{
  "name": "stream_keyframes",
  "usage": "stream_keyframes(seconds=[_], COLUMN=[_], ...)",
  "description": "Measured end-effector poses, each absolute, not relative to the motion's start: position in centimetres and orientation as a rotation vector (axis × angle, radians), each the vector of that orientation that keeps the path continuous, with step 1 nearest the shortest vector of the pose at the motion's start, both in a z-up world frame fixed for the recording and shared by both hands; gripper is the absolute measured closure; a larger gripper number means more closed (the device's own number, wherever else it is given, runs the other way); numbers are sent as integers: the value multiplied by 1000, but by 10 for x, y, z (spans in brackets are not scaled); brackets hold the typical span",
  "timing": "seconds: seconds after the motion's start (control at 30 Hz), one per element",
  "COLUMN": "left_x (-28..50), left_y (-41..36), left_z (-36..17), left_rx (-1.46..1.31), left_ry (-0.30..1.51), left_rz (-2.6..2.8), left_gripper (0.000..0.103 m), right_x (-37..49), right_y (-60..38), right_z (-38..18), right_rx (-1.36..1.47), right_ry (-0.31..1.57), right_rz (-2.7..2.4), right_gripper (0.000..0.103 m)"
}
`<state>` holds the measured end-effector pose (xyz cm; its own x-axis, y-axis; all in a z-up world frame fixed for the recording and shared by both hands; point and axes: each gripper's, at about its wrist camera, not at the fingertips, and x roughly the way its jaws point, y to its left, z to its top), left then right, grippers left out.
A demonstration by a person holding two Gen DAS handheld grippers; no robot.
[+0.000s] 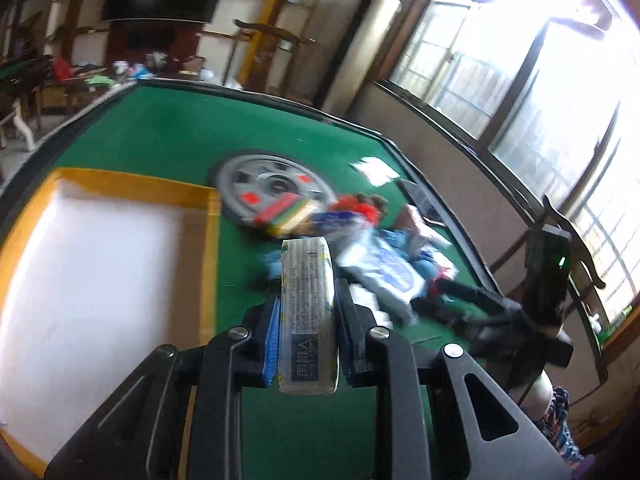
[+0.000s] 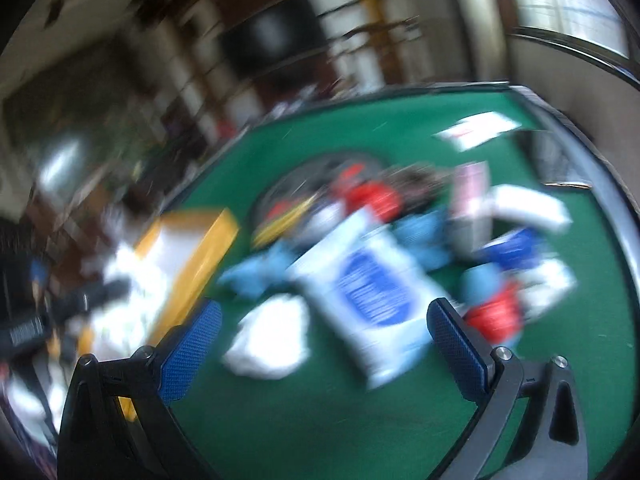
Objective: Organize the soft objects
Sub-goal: 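Drop the tissue pack in the tray with the left gripper while the right drops the white towel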
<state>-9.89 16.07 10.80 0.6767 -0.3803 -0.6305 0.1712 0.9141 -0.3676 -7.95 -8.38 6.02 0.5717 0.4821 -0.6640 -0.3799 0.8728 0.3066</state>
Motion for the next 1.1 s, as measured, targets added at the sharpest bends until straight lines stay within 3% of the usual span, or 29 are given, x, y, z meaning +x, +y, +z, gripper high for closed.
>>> stream_keyframes(seconds=[0.07, 0.13, 0.17, 0.23, 0.33, 0.5, 0.73, 0.97, 1.07, 1.1], left_x=[-99, -98, -97, -97, -93, -57, 9, 15, 4, 0], left_y=[182, 201, 207, 222, 240, 266, 291, 315, 325, 327], left_z=[104, 100, 98, 95, 93, 88, 48, 28, 32, 33], left_rx=[-321, -353, -357, -360, -365, -413, -547, -673, -682, -690], left_ry=[781, 794, 795, 794, 792, 795, 878, 895, 880, 877], left_rz=[-275, -252, -240, -212, -190, -168, -146, -97, -63, -56], left_gripper=[82, 82, 82, 82, 82, 82, 82, 65, 57, 55], right_x=[-80, -74, -71, -61, -56, -64, -27, 7, 10, 11], right_y=[-55, -23, -14, 2, 4, -9, 69, 142, 155, 159], right_z=[49, 34, 28, 15, 6, 46, 77, 53, 44, 42], right_rx=[59, -25, -45, -90, -82, 40, 104, 69, 20, 4], right_ry=[863, 914, 930, 960, 975, 932, 928, 1002, 1017, 1026], right_rz=[522, 503, 493, 458, 435, 502, 673, 674, 648, 642], right_gripper=[5, 31, 39, 68, 84, 84, 84, 84, 78, 65])
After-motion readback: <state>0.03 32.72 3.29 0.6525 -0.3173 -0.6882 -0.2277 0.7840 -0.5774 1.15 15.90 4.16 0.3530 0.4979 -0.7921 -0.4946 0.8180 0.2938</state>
